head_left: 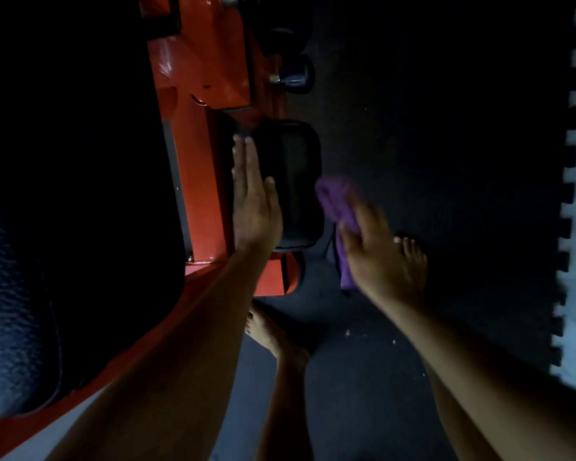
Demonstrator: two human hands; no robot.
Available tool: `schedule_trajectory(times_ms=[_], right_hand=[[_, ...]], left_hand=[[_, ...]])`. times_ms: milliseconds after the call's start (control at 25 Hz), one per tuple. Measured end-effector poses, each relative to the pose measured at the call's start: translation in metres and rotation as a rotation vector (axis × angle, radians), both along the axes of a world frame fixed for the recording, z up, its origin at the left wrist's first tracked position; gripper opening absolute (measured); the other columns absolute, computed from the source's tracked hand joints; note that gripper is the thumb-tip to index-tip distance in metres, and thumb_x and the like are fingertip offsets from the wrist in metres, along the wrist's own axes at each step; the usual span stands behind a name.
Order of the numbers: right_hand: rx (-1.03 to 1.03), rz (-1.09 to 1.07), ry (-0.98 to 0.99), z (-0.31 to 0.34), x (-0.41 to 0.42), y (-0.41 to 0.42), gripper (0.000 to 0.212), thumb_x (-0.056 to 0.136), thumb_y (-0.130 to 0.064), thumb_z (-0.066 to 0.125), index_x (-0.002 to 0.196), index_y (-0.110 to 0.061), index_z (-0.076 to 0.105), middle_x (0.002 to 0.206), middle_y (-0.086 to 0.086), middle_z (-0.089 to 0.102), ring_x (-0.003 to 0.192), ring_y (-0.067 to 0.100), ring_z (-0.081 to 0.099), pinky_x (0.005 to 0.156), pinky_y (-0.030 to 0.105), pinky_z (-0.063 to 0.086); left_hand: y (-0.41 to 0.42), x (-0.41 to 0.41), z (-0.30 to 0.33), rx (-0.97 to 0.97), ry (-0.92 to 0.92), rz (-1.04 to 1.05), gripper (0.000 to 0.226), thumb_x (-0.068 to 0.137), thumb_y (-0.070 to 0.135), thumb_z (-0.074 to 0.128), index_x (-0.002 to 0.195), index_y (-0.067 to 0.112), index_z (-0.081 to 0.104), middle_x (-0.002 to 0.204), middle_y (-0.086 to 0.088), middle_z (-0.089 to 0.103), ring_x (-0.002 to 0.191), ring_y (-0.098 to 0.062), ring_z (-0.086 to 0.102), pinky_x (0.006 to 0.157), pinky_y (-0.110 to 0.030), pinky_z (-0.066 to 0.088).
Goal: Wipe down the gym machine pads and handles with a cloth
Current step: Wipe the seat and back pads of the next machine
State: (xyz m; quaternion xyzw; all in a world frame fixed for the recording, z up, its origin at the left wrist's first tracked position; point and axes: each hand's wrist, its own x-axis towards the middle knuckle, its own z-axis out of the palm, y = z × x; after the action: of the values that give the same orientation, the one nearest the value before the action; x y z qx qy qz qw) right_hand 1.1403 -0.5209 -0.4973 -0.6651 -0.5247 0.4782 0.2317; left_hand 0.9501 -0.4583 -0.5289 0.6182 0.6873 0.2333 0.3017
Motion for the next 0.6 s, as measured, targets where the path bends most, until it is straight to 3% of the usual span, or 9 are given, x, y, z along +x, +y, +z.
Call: schedule_trajectory(times_ms=[80, 200, 280, 360, 440, 480, 600], right_hand=[[0.117, -0.096, 0.043, -0.016, 0.005, 0.063, 0.05, 0.103, -0.038, 0.046, 0.15, -0.022, 0.042, 0.142, 0.001, 0.05, 0.122, 0.013, 0.056, 0.103, 0.019, 0.043], [0.2, -0.04, -0.022, -0.041, -0.031, 0.123, 0.052, 0.105, -0.034, 0.042, 0.155, -0.018, 0.037, 0.155, 0.013, 0.038, 0.136, 0.02, 0.046, 0.106, 0.024, 0.042], [0.217, -0.002, -0.133, -0.042, -0.056, 0.103, 0.052, 0.103, -0.031, 0.042, 0.154, -0.021, 0.039, 0.159, 0.019, 0.03, 0.137, 0.033, 0.045, 0.106, 0.037, 0.041], [0.162, 0.062, -0.203, -0.023, -0.064, 0.036, 0.054, 0.103, -0.023, 0.045, 0.155, -0.03, 0.036, 0.164, 0.015, 0.021, 0.134, 0.038, 0.046, 0.101, 0.04, 0.045], [0.051, 0.104, -0.077, 0.006, -0.057, -0.042, 0.06, 0.101, -0.015, 0.049, 0.154, -0.038, 0.033, 0.166, 0.011, 0.019, 0.137, 0.031, 0.045, 0.1, 0.038, 0.051], [0.053, 0.104, -0.032, 0.016, -0.048, -0.061, 0.059, 0.1, -0.014, 0.052, 0.153, -0.035, 0.035, 0.163, 0.013, 0.026, 0.136, 0.023, 0.045, 0.102, 0.033, 0.051], [0.142, -0.12, 0.035, 0.005, -0.018, -0.002, 0.046, 0.099, -0.019, 0.052, 0.144, -0.011, 0.048, 0.142, 0.015, 0.051, 0.124, -0.003, 0.04, 0.106, 0.004, 0.03]], left_hand=[[0.005, 0.027, 0.006, 0.014, 0.017, -0.002, 0.057, 0.111, 0.024, 0.031, 0.162, 0.004, 0.016, 0.171, -0.015, 0.01, 0.16, -0.027, 0.007, 0.13, -0.044, 0.006], [0.008, 0.018, -0.01, 0.009, 0.084, -0.09, 0.064, 0.11, 0.042, 0.025, 0.162, 0.004, 0.02, 0.171, -0.018, 0.013, 0.159, -0.024, 0.005, 0.129, -0.038, 0.002], [0.008, -0.003, -0.02, 0.003, -0.002, -0.115, 0.07, 0.11, 0.048, 0.022, 0.162, 0.002, 0.016, 0.171, -0.02, 0.009, 0.159, -0.026, 0.002, 0.13, -0.044, 0.008], [0.009, -0.018, -0.02, -0.026, -0.043, -0.13, 0.069, 0.11, 0.046, 0.022, 0.162, 0.001, 0.011, 0.171, -0.021, 0.005, 0.16, -0.028, 0.004, 0.13, -0.042, 0.009], [0.011, -0.025, -0.015, -0.063, -0.002, -0.13, 0.064, 0.112, 0.038, 0.024, 0.162, 0.001, 0.01, 0.171, -0.019, 0.006, 0.16, -0.024, 0.005, 0.13, -0.038, 0.009], [0.012, -0.024, -0.011, -0.063, 0.035, -0.11, 0.062, 0.111, 0.033, 0.026, 0.162, 0.002, 0.011, 0.171, -0.018, 0.007, 0.159, -0.021, 0.005, 0.13, -0.039, 0.009], [0.007, 0.003, 0.002, -0.004, 0.018, -0.006, 0.056, 0.111, 0.015, 0.035, 0.161, -0.002, 0.016, 0.17, -0.019, 0.011, 0.159, -0.027, 0.009, 0.13, -0.043, 0.01]])
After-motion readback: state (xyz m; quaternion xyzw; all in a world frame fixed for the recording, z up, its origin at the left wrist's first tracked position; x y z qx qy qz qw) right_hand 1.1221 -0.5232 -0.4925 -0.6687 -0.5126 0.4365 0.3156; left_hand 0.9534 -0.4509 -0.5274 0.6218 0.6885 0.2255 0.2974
